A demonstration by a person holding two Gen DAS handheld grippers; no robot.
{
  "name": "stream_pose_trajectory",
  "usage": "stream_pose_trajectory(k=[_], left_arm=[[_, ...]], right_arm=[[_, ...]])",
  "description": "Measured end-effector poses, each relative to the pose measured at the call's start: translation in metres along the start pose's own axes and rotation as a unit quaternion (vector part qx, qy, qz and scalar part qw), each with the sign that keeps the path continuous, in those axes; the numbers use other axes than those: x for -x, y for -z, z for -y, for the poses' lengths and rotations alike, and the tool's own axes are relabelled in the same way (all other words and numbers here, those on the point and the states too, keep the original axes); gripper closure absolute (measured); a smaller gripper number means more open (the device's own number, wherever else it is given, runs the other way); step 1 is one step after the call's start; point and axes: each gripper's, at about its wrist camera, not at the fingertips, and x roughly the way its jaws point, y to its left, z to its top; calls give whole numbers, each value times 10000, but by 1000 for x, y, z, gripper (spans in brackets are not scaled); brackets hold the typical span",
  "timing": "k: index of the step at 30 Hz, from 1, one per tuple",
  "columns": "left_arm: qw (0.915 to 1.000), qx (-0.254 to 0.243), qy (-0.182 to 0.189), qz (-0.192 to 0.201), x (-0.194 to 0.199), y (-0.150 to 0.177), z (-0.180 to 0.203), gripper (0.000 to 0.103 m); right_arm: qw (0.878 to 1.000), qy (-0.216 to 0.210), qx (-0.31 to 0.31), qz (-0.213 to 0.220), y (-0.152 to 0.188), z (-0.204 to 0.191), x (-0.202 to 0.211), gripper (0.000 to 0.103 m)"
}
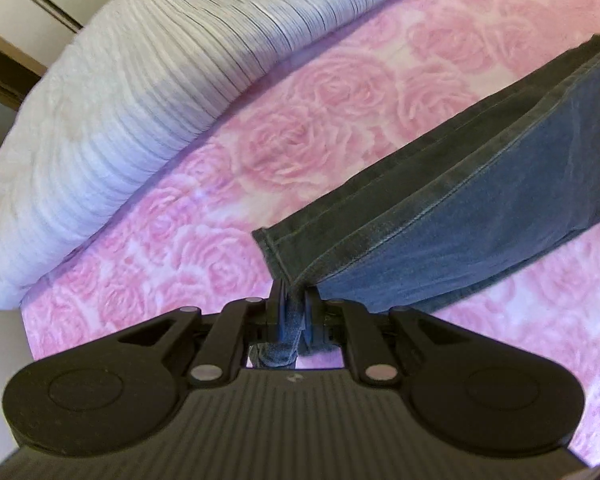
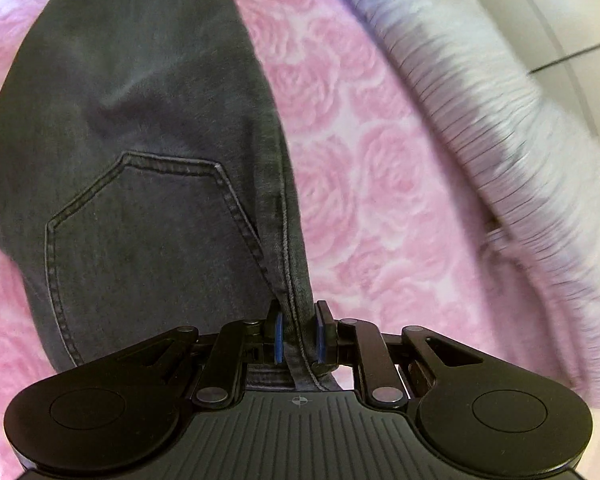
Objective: Fold clothes
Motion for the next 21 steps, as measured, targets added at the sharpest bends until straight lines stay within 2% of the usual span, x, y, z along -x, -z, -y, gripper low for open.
stream_pose_trajectory(k=[3,5,6,8,10,14,16,21], left_arm=[[9997,-10,-26,-226,-28,-22,-1,95],[9993,58,-43,-361,-48,-34,-4,93],[9990,97,-104,-414,-56,-39,-4,86],[9981,196,-367,-448,-69,-46,-6,74],[9973,271,-523,-436,-75,-48,-8,64],[9966,477,-590,-310,-74,-37,-16,56],[9978,126,-638,-132,-67,-19,-6,51],[9929,-846,-762,336,-49,26,23,49]], right_arm=[[9996,-260,15,-83,-3,11,-22,88],[9998,-42,-10,-180,-4,14,-38,78],[9997,66,-23,-228,-4,16,-46,75],[9991,284,-48,-325,-5,18,-62,57],[9981,399,-250,-402,-8,24,-72,53],[9957,666,-540,-339,-12,14,-54,53],[9946,778,-645,-221,-15,5,-38,52],[9906,495,-1242,273,-45,-31,-8,52]])
